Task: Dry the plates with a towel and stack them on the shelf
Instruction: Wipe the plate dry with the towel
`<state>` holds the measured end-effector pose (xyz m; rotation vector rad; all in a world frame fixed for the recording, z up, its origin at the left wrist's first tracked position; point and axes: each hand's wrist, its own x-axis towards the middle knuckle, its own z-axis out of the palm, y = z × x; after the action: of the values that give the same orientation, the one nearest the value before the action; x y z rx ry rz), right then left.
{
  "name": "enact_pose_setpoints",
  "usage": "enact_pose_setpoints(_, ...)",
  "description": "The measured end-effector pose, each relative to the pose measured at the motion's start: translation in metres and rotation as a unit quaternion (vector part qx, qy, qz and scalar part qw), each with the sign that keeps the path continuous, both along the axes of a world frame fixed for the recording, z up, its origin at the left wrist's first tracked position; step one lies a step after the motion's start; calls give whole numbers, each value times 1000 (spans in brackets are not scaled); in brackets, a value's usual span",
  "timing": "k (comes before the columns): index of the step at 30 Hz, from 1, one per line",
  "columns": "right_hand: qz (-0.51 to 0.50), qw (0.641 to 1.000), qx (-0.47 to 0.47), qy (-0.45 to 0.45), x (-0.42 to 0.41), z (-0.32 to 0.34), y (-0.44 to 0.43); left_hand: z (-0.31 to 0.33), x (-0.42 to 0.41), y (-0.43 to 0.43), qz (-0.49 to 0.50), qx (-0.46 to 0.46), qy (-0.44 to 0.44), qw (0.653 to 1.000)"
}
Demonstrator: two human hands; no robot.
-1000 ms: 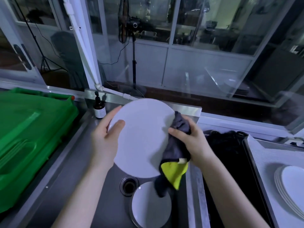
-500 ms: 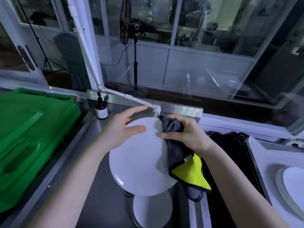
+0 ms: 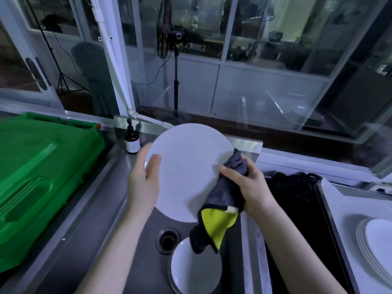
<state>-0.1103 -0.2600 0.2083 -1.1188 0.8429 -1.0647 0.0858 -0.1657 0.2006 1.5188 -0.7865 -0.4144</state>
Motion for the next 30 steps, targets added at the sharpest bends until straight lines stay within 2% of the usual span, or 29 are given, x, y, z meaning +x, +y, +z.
enact_pose_setpoints(3,77,989,-101,80,-5,27,-15,23,21,-7,-122,52,-96,986)
enact_pose_setpoints(6,170,932,-228,222,1,46,-23,41,24,-16,-229,112,-230,939)
enact_pose_setpoints(8,205,918,-234,247,7,45,-22,43,22,-19,-283,110,-254,918)
enact_pose_setpoints(10,191,925,-229,236,7,38,-19,37,23,-17,-280,78,-188,938)
enact_pose_setpoints(11,167,933,-224,226,6,33,-18,31,23,-15,-236,46,-147,959)
enact_pose_setpoints(13,90,968,-167,166,3,20,-14,11,18,-8,-77,-26,-87,993)
enact_pose_setpoints(15,5,996,-62,60,4,5,-8,-9,-1,2,51,-58,-13,997)
enact_pose_setpoints(17,-43,998,31,-28,9,-10,2,-24,-22,7,52,-52,100,992)
enact_pose_setpoints(20,-51,995,65,-55,8,-22,9,-31,-26,5,20,-49,138,989)
enact_pose_setpoints(22,-25,998,41,-29,1,-16,6,-26,-14,1,-12,-38,100,994)
enact_pose_setpoints(25,38,998,-39,30,-8,3,-6,-6,11,-3,-93,-3,-34,995)
enact_pose_setpoints(28,118,976,-147,113,-8,25,-15,20,27,-11,-190,69,-159,966)
enact_pose_setpoints(30,165,945,-210,188,-1,32,-14,34,29,-16,-258,123,-235,929)
